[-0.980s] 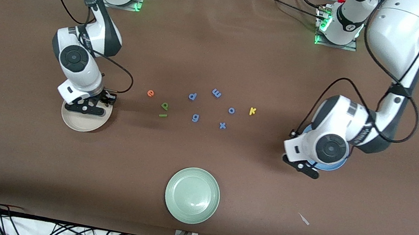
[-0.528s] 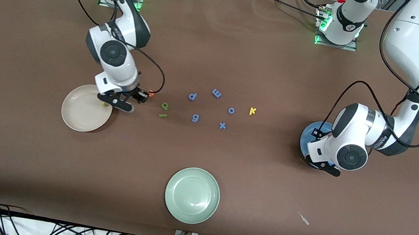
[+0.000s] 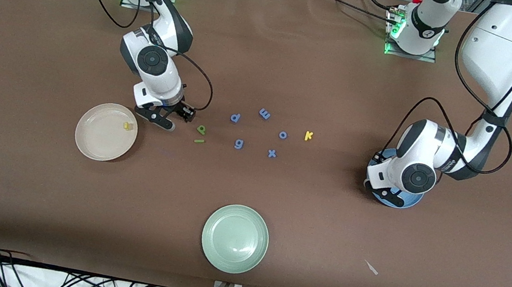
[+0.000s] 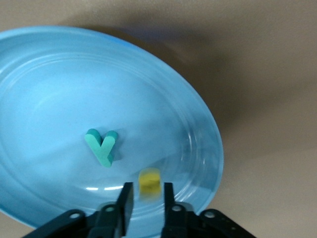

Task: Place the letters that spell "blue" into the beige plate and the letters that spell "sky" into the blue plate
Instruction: 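Drop the s on the blue plate while the right gripper reaches the e, then grasp the k with the left gripper while the right gripper carries the e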

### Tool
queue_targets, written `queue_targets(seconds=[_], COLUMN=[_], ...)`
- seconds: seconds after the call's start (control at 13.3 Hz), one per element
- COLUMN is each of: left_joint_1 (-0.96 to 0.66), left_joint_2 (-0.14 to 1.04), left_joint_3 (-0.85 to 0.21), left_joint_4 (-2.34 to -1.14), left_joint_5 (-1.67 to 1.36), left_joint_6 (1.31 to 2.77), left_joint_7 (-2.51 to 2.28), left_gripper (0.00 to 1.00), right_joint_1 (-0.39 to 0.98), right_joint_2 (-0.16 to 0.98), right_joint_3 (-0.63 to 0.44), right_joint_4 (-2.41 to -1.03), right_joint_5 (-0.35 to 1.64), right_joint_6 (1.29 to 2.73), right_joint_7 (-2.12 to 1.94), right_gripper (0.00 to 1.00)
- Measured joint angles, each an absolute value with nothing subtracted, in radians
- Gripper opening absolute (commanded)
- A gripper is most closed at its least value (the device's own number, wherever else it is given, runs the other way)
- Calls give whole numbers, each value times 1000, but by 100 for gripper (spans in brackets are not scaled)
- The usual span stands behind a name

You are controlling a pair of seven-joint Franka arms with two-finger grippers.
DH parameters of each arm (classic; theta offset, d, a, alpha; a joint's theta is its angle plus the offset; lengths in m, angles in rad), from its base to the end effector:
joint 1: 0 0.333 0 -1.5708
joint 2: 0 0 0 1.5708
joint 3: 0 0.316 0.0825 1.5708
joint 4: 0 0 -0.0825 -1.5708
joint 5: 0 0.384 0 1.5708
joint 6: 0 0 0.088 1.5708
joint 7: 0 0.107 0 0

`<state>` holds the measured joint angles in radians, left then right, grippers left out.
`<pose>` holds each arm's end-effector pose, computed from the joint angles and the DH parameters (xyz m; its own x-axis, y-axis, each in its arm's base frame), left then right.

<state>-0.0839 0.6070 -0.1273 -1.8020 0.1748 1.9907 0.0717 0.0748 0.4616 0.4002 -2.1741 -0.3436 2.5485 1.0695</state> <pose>0.5937 -0.1134 0.1842 0.8511 -0.3365 -0.4029 -0.3743 -0.9272 -0.0164 0.4907 0.2621 0.1893 0.9429 -0.3329 -0.0088 -0.3325 -0.9426 0.0298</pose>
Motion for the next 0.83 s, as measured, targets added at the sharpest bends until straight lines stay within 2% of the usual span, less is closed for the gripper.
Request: queue_targets(seconds=[0.23, 0.45, 0.6, 0.83], left_joint_1=[-85, -87, -93, -125], left_joint_2=[563, 522, 521, 545], left_joint_3=[-145, -228, -308, -404], left_joint_4=[-1796, -1773, -1774, -1778], left_joint_5=[175, 174, 173, 173], left_joint_6=[1970, 1917, 1917, 1953], left_joint_7=[69, -32, -177, -340], left_gripper=[100, 100, 100, 98], right_joint_1=[75, 75, 75, 75], right_joint_2=[469, 485, 492, 485], right_joint_3=[400, 400, 400, 401], right_joint_4=[-2176, -2178, -2193, -2209], right_joint_5=[-344, -344, -344, -344], right_joint_6=[2568, 2588, 2619, 2647], right_joint_7=[1077, 1078, 1078, 1078], right_gripper=[65, 62, 45, 15])
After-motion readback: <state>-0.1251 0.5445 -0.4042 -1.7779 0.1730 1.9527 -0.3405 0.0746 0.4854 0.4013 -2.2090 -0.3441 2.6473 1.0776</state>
